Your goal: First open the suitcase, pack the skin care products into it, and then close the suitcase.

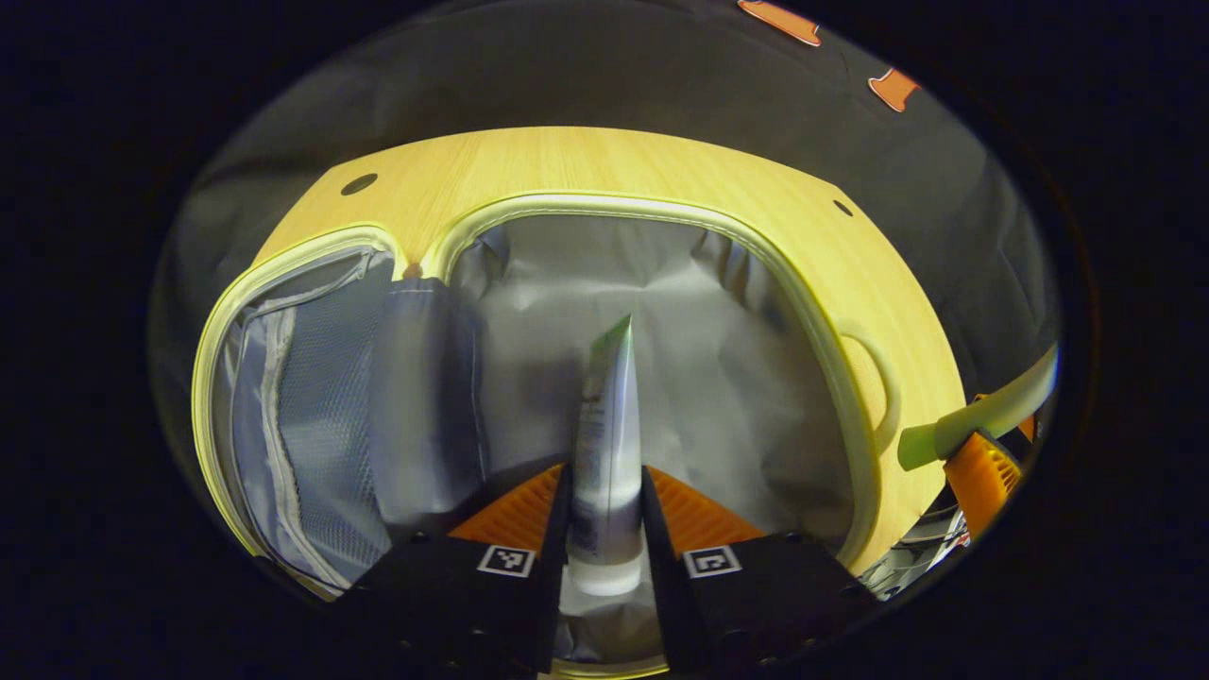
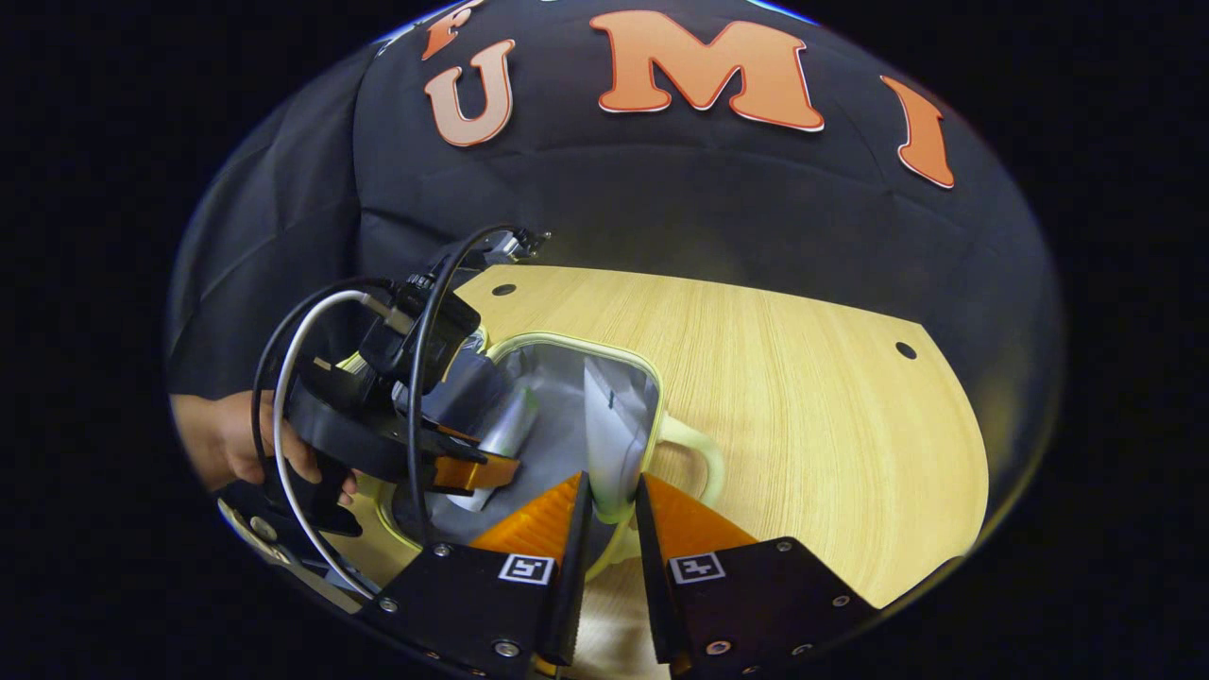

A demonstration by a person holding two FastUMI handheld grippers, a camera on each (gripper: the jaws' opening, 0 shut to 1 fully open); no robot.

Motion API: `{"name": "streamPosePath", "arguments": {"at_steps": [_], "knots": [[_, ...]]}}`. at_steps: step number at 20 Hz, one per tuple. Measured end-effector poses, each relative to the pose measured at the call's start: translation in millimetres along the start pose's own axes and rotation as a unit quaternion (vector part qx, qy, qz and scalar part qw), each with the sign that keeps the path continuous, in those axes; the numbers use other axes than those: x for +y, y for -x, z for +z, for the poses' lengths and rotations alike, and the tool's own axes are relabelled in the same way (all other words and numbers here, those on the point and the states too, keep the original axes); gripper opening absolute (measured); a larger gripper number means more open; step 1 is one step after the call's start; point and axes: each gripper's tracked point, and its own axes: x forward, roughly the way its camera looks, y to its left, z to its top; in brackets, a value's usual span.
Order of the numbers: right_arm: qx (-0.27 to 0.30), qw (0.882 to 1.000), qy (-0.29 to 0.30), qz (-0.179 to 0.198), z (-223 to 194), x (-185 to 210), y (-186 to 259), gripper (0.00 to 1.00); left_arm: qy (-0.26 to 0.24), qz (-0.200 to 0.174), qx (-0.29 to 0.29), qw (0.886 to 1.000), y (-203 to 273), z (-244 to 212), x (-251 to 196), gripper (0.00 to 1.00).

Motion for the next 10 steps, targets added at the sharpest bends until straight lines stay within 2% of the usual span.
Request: {"name": "streamPosePath", "arguments": {"at_steps": [2,3,4,5,6,10], "knots": [[0.011,1.000,0.000,0.004,-2.5,0.1,-6.2,0.31,-0.004,-0.009,-0.020,1.000,10.0,5.3,-4.0,0.48],[0.013,1.000,-0.001,0.005,-4.0,0.5,-8.8,0.31,-0.003,-0.010,-0.032,0.999,17.1,6.7,-4.5,0.60],[0.016,1.000,-0.002,0.009,-3.7,0.8,-11.7,0.26,-0.002,-0.011,-0.044,0.999,25.6,8.8,-4.7,0.64],[0.020,1.000,-0.004,0.013,-5.2,2.1,-14.7,0.30,-0.004,-0.009,-0.054,0.999,35.2,10.4,-5.1,0.69],[0.026,0.999,-0.005,0.018,-6.4,3.4,-19.2,0.31,-0.006,-0.008,-0.055,0.998,45.6,9.3,-3.1,0.76],[0.059,0.998,-0.008,0.032,-19.9,13.4,-36.1,0.31,0.005,0.009,-0.108,0.994,92.4,25.3,15.3,0.88]]}}
